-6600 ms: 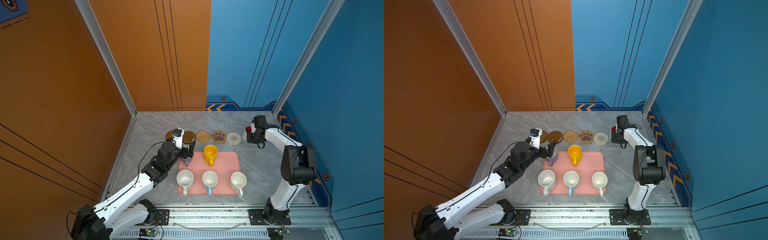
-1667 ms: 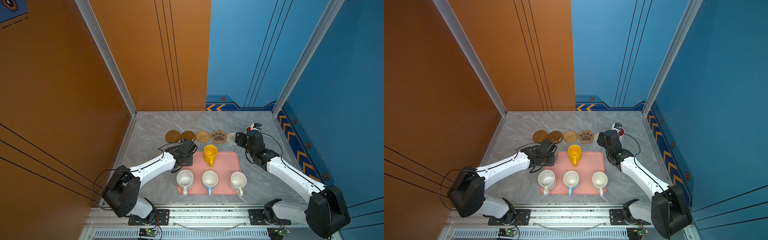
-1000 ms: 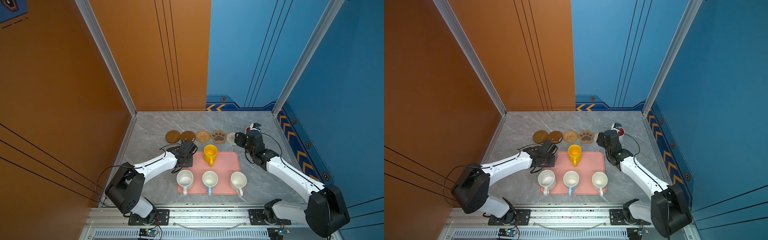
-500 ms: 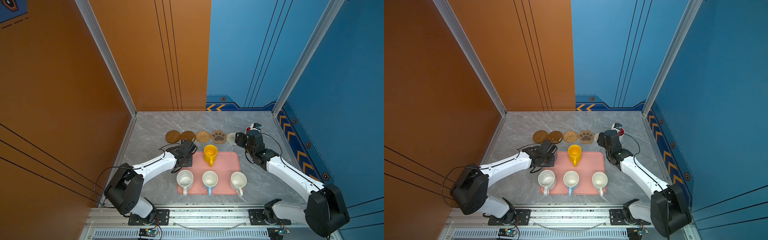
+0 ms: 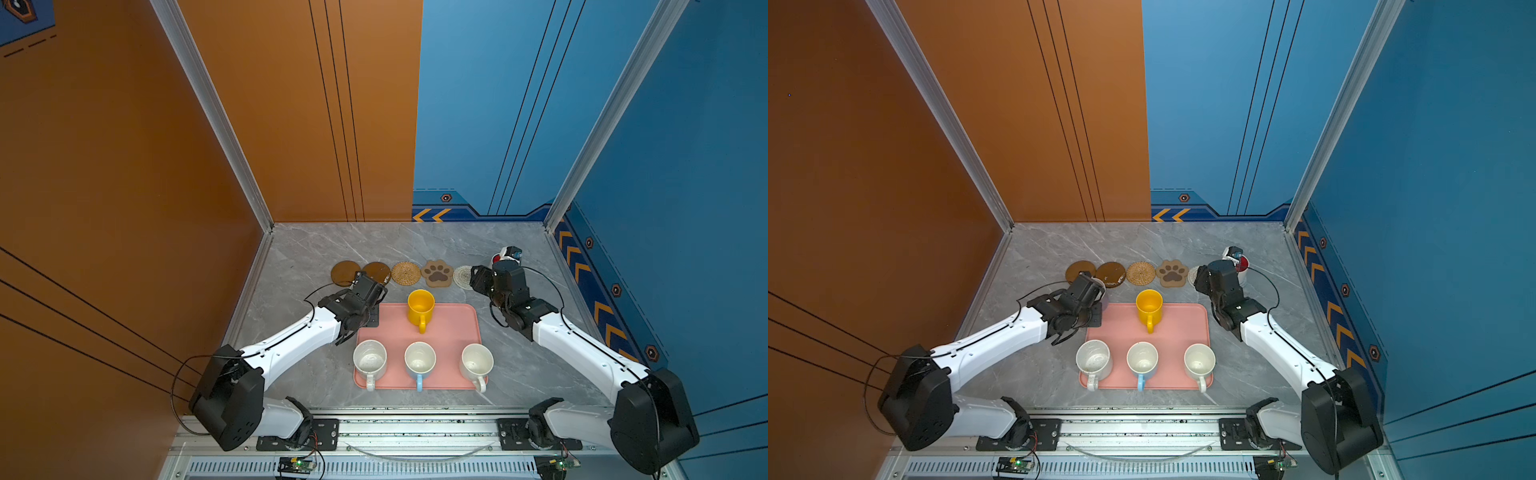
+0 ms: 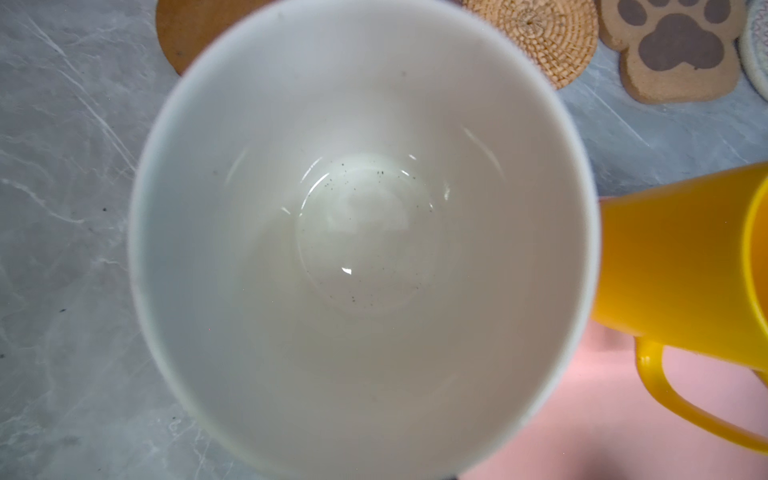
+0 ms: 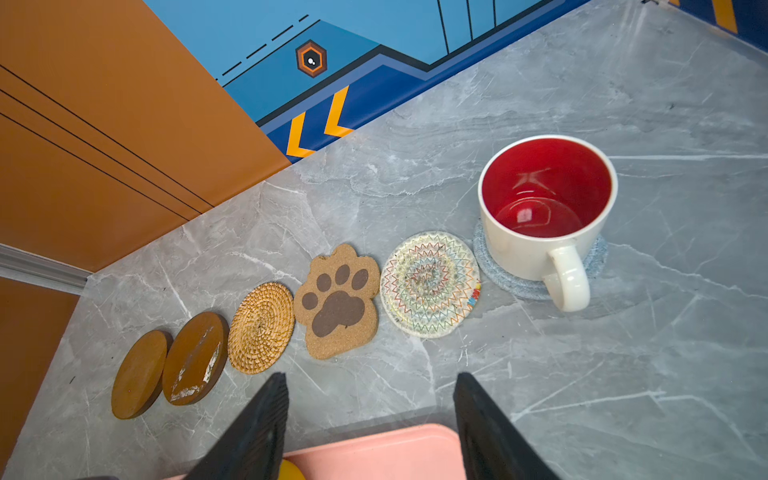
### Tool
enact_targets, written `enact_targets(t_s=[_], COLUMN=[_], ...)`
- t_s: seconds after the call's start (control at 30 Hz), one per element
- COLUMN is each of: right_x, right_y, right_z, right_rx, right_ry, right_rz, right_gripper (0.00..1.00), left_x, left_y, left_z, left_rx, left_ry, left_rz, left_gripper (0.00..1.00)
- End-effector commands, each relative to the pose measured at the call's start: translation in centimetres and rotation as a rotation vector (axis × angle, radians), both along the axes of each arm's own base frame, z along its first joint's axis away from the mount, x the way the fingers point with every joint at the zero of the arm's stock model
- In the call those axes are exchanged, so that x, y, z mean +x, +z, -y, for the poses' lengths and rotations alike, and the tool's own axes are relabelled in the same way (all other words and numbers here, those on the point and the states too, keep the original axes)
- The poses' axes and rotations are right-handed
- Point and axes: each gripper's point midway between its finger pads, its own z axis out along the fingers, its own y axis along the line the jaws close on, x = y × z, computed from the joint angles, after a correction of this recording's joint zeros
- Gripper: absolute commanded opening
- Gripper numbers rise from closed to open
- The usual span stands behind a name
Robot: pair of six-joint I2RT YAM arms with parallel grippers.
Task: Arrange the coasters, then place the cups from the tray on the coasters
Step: 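Lift the lavender mug and carry it toward the dark wooden coaster with the left gripper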
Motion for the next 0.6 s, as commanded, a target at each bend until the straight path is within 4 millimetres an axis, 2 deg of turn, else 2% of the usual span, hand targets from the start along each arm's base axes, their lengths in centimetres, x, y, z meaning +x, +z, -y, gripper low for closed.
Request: enact_targets(t_s=[0.0,0.07,0.1,0.17,0.57], right_x=[0.0,0.0,-0.1,-0.1,0.2], right_y=[0.5,0.6,0.6,0.6,0.4], right_z=[-0.3,-0.4,-0.4,-0.4,-0.8], right_rx=[0.022,0.022,0.021,0.021,0.022], right_ry=[0.013,0.014,0.016,0.018,0.033], right_rz=[0.022,0.022,0.022,0.022,0.015], right_gripper=[0.62,0.61,0.61,0.61,0.59], left_x=[3.2,4.0,4.9,6.0,11.7], left_y=[3.7,3.5,4.7,4.8,3.2], left_z=[-1.2,-2.0,-1.8,-2.4,-5.3], left_rx=[0.018,0.033,0.020,0.026,0.032], left_ry=[0.038,0.053,0.057,0.067,0.140], left_rz=[0.123,0.125,0.155,0.164,0.144], left_gripper=[0.00,0.00,0.00,0.00,0.00])
